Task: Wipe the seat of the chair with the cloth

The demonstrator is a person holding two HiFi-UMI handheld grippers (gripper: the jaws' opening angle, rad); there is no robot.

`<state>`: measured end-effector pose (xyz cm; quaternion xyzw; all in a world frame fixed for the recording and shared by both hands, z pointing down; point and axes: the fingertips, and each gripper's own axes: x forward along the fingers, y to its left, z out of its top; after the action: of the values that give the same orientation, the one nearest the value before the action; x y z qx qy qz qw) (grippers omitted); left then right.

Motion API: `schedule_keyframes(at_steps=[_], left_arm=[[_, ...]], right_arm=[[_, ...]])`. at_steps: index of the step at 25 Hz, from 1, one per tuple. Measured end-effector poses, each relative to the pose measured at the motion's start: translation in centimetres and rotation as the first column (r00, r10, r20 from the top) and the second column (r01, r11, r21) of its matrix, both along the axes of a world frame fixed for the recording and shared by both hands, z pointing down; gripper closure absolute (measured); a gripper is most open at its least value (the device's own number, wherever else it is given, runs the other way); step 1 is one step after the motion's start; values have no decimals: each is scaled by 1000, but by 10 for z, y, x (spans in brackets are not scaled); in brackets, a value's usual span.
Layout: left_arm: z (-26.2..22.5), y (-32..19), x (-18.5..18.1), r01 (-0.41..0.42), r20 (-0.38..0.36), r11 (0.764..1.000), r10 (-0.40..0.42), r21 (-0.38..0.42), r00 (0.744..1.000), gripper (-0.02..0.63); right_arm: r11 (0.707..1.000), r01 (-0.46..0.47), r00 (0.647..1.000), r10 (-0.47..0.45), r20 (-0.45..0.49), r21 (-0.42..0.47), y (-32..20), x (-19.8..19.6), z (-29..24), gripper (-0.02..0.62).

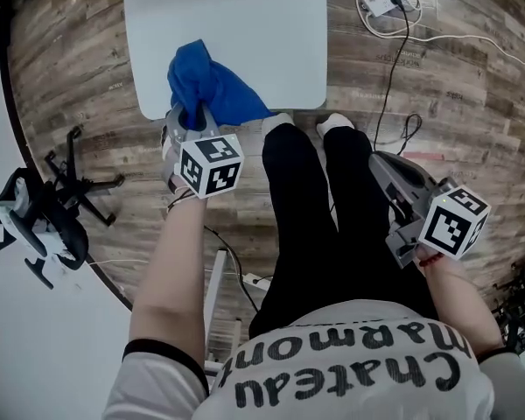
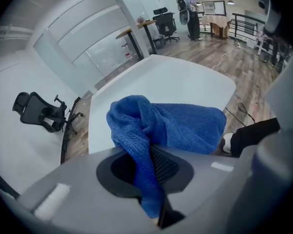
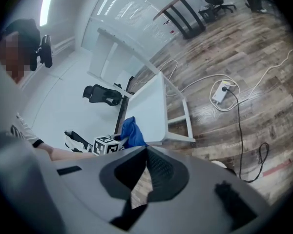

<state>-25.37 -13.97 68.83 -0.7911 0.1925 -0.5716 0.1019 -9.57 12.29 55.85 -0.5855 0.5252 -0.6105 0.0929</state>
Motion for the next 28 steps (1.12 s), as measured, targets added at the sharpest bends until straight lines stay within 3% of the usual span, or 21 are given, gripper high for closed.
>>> schedule_keyframes(at_steps=[4, 14, 23, 26, 28], left_arm=[[0, 31, 31, -89, -6, 996, 89, -13, 996, 569], [-2, 108, 101, -222, -6, 973, 222, -62, 975, 571], [5, 165, 146, -189, -46, 951, 183, -246, 982, 549], [3, 180, 156, -133, -42, 939, 126, -317, 991, 545], [-8, 193, 168, -103, -97, 923, 72, -370, 993, 541]], right_arm=[[1000, -22, 1000, 22, 2, 5, 18, 16, 0, 581], [994, -108, 994, 108, 6, 8, 72, 66, 1, 581], [987, -154, 988, 155, -24, 40, 94, 101, -18, 581], [985, -162, 985, 165, -45, 67, 93, 112, -33, 581], [984, -159, 984, 165, -65, 84, 92, 121, -46, 581]])
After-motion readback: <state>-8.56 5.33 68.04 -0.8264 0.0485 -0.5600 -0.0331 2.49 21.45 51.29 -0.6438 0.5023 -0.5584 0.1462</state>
